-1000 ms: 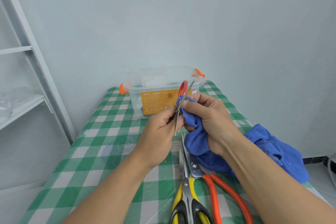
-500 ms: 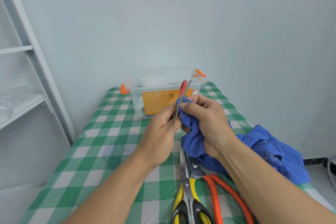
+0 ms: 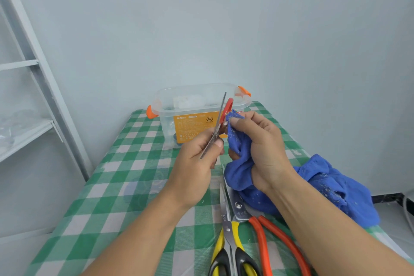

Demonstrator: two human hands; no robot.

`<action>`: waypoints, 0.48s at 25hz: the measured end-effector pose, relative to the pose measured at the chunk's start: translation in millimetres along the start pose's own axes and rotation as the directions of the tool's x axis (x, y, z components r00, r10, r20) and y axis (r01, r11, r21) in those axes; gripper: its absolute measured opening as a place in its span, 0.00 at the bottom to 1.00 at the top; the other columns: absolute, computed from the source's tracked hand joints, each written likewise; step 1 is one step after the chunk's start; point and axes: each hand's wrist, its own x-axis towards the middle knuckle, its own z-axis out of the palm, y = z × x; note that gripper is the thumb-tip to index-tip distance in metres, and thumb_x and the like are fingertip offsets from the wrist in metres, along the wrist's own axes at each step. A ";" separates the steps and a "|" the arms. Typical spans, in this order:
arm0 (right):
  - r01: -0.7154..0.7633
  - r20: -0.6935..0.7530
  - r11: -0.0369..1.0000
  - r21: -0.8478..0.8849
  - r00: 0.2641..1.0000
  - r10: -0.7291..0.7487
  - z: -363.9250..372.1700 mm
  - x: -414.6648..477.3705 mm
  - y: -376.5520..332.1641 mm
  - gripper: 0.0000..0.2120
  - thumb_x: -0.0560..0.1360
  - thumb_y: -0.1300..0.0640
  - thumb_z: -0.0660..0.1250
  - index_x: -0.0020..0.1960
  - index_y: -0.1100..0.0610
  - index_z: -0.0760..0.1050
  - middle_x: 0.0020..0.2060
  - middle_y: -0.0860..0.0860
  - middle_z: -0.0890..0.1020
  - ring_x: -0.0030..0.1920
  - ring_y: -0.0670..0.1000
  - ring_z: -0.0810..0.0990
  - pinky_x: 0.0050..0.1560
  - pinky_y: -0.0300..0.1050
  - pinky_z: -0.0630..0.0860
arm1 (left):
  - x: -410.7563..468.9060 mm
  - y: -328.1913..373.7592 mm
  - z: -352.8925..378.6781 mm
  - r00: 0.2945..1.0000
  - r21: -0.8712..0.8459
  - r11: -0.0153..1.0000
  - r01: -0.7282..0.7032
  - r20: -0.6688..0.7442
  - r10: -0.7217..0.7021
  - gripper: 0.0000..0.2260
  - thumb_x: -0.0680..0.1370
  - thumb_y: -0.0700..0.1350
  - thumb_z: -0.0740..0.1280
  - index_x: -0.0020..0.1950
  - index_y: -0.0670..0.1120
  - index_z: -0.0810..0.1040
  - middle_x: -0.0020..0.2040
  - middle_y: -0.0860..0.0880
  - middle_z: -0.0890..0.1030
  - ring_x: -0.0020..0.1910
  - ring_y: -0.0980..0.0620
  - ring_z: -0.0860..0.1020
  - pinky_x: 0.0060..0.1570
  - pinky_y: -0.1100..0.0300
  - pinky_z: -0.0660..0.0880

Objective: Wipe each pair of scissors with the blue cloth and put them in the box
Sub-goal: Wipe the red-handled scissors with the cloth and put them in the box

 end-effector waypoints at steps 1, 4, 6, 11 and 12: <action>-0.003 -0.007 1.000 0.028 1.000 0.003 -2.2 0.8 -1.9 0.12 0.77 0.68 0.65 0.36 0.60 0.72 0.25 0.54 0.73 0.21 0.49 0.66 0.23 0.37 0.65 | 0.5 -1.8 -2.4 1.000 -0.019 1.000 0.015 -0.005 -0.016 0.09 0.78 0.45 0.62 0.49 0.48 0.81 0.34 0.54 0.71 0.34 0.54 0.66 0.37 0.63 0.65; 0.007 -0.008 0.999 0.050 1.000 -0.006 -5.7 0.9 -7.9 0.12 0.76 0.67 0.65 0.34 0.59 0.72 0.25 0.52 0.73 0.21 0.48 0.68 0.23 0.37 0.65 | 1.3 -2.9 -6.0 0.996 -0.115 0.990 0.078 -0.026 -0.082 0.08 0.76 0.45 0.63 0.42 0.49 0.82 0.34 0.52 0.72 0.33 0.54 0.67 0.37 0.62 0.66; 0.022 0.016 0.999 0.037 1.000 -0.022 -5.3 -0.1 -8.0 0.10 0.75 0.66 0.67 0.36 0.59 0.73 0.25 0.50 0.75 0.23 0.46 0.72 0.25 0.36 0.69 | 1.8 -1.4 -6.3 0.994 -0.191 0.976 0.101 -0.031 -0.109 0.07 0.75 0.43 0.64 0.41 0.46 0.81 0.34 0.50 0.74 0.32 0.53 0.68 0.35 0.61 0.67; 0.150 -0.002 0.986 -0.077 0.989 -0.150 -10.2 2.3 -7.9 0.05 0.76 0.65 0.69 0.42 0.58 0.79 0.31 0.48 0.81 0.30 0.45 0.78 0.35 0.36 0.75 | 5.5 2.7 -12.9 0.966 -0.428 0.871 0.240 0.020 -0.256 0.14 0.77 0.37 0.62 0.57 0.29 0.78 0.36 0.43 0.75 0.31 0.52 0.67 0.30 0.60 0.66; 0.178 0.008 0.978 -0.113 0.984 -0.178 -12.8 3.4 -8.5 0.05 0.76 0.66 0.69 0.43 0.59 0.79 0.33 0.49 0.82 0.33 0.46 0.80 0.38 0.36 0.76 | 6.4 3.4 -14.9 0.959 -0.436 0.858 0.270 0.041 -0.281 0.14 0.78 0.36 0.60 0.58 0.29 0.77 0.36 0.43 0.75 0.31 0.52 0.66 0.30 0.59 0.65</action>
